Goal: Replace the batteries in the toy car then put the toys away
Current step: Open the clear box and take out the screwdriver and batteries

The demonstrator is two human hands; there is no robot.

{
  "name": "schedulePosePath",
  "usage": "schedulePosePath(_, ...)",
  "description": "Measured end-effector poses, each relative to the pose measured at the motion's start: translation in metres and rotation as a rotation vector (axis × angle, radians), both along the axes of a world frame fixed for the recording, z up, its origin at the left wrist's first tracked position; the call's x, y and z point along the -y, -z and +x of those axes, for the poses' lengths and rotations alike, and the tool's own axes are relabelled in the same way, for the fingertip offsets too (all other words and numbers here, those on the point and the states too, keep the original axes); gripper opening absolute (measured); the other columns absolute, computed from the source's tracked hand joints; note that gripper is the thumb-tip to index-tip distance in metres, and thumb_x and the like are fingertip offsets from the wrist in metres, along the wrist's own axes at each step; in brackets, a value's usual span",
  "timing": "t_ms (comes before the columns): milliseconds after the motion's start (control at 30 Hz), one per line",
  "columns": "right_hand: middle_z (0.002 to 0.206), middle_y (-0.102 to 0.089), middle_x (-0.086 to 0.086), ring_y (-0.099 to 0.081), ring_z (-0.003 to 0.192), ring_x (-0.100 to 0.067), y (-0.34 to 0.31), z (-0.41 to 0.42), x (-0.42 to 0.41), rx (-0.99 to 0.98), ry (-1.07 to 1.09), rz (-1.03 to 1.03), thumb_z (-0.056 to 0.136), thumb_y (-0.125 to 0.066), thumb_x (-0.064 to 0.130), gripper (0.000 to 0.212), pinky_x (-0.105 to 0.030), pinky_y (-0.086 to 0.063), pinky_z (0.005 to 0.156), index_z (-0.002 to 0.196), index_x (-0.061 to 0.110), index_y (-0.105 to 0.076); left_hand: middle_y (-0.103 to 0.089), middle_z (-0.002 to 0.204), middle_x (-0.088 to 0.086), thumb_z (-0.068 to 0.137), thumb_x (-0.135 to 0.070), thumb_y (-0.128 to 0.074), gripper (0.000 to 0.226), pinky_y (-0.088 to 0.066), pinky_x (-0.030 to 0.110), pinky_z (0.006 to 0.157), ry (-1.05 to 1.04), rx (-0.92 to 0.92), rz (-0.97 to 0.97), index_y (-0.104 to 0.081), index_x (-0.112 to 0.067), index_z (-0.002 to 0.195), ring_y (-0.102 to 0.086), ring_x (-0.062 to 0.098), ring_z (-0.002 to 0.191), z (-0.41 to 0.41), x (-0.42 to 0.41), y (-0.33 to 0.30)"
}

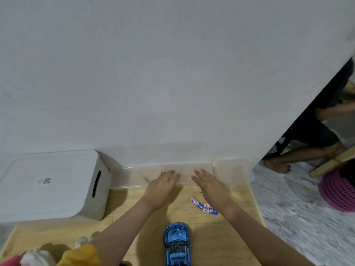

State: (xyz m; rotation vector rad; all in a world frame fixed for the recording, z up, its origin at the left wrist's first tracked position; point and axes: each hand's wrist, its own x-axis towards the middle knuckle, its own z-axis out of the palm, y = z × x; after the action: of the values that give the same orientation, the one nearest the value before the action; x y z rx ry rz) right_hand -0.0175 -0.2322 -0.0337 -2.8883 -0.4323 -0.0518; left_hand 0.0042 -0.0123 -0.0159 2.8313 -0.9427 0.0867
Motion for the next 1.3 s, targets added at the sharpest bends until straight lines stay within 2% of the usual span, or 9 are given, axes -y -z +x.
schedulePosePath(300, 0.117, -0.068, 0.006, -0.065, 0.107, -0.016, 0.007, 0.001, 0.006, -0.063, -0.018, -0.107, 0.026, -0.081, -0.009, 0.093, -0.023, -0.056, 0.072, 0.11, 0.03, -0.069, -0.069, 0.114, 0.008, 0.049, -0.009, -0.089, 0.049, -0.059, 0.028, 0.052, -0.072, -0.02, 0.065, -0.073, -0.017, 0.095, -0.066, 0.027, 0.105, 0.001, 0.003, 0.012)
schedulePosePath(367, 0.129, -0.06, 0.005, -0.058, 0.118, -0.017, 0.003, 0.0, 0.005, -0.061, -0.024, -0.066, 0.038, -0.079, -0.011, 0.092, -0.027, -0.054, 0.082, 0.119, 0.028, -0.063, -0.069, 0.114, 0.008, 0.05, -0.008, -0.089, 0.047, -0.06, 0.029, 0.054, -0.088, -0.025, 0.062, -0.073, -0.017, 0.094, -0.065, 0.028, 0.105, 0.002, 0.005, 0.014)
schedulePosePath(433, 0.148, -0.035, 0.006, -0.033, 0.137, -0.017, -0.003, 0.001, 0.003, -0.11, -0.075, -0.041, 0.073, -0.066, -0.008, 0.076, -0.031, -0.041, 0.103, 0.137, 0.027, -0.046, -0.068, 0.114, 0.008, 0.052, -0.006, -0.088, 0.048, -0.061, 0.034, 0.061, -0.083, -0.048, 0.029, -0.072, -0.017, 0.095, -0.065, 0.028, 0.107, 0.003, 0.005, 0.013)
schedulePosePath(500, 0.152, -0.028, 0.001, -0.023, 0.142, -0.023, -0.003, 0.0, -0.002, -0.116, -0.059, 0.02, 0.096, -0.046, 0.017, 0.047, -0.038, -0.028, 0.114, 0.142, 0.02, -0.037, -0.068, 0.115, 0.006, 0.051, -0.012, -0.088, 0.052, -0.059, 0.038, 0.076, -0.058, -0.058, 0.035, -0.071, -0.019, 0.099, -0.065, 0.026, 0.107, 0.003, 0.001, 0.007)
schedulePosePath(600, 0.145, -0.039, 0.002, -0.033, 0.137, -0.016, -0.011, -0.01, -0.016, -0.068, 0.033, 0.237, 0.09, -0.025, 0.062, 0.07, -0.039, -0.022, 0.115, 0.137, 0.016, -0.046, -0.062, 0.126, 0.007, 0.059, -0.031, -0.085, 0.061, -0.048, 0.05, 0.091, -0.065, -0.092, 0.002, -0.063, -0.017, 0.115, -0.06, 0.027, 0.116, -0.001, -0.016, 0.0)
schedulePosePath(767, 0.137, -0.033, 0.021, -0.028, 0.128, 0.007, -0.024, -0.014, -0.061, -0.012, 0.034, 0.467, 0.09, -0.054, 0.045, 0.054, -0.014, -0.024, 0.107, 0.139, 0.023, -0.044, -0.047, 0.142, 0.012, 0.072, -0.027, -0.08, 0.067, -0.038, 0.051, 0.102, -0.237, -0.081, -0.083, -0.052, -0.012, 0.131, -0.047, 0.03, 0.129, -0.01, -0.064, 0.0)
schedulePosePath(1033, 0.147, -0.041, 0.001, -0.036, 0.136, -0.012, -0.023, 0.012, -0.136, -0.074, -0.134, 0.315, 0.089, -0.034, 0.045, 0.058, -0.028, -0.032, 0.111, 0.139, 0.017, -0.043, -0.017, 0.157, 0.011, 0.091, -0.007, -0.054, 0.068, -0.024, 0.036, 0.115, -0.394, -0.122, -0.229, -0.017, -0.008, 0.149, -0.017, 0.026, 0.144, -0.007, -0.104, -0.002)
schedulePosePath(1167, 0.154, -0.027, 0.002, -0.021, 0.143, -0.01, -0.017, 0.026, -0.149, -0.172, -0.123, 0.222, 0.094, -0.05, 0.032, 0.05, -0.028, -0.031, 0.111, 0.141, 0.018, -0.04, -0.031, 0.15, 0.019, 0.084, 0.002, -0.06, 0.065, -0.019, 0.033, 0.114, -0.439, -0.148, -0.303, -0.031, 0.003, 0.142, -0.03, 0.035, 0.139, 0.003, -0.114, 0.013)
schedulePosePath(1300, 0.131, -0.059, -0.006, -0.055, 0.122, -0.017, -0.013, 0.028, -0.151, -0.083, -0.153, 0.183, 0.068, -0.082, 0.029, 0.05, -0.029, -0.057, 0.081, 0.113, 0.014, -0.066, -0.045, 0.139, 0.025, 0.073, 0.011, -0.068, 0.064, -0.024, 0.04, 0.11, -0.462, -0.176, -0.406, -0.044, 0.01, 0.132, -0.043, 0.041, 0.129, 0.006, -0.116, 0.024)
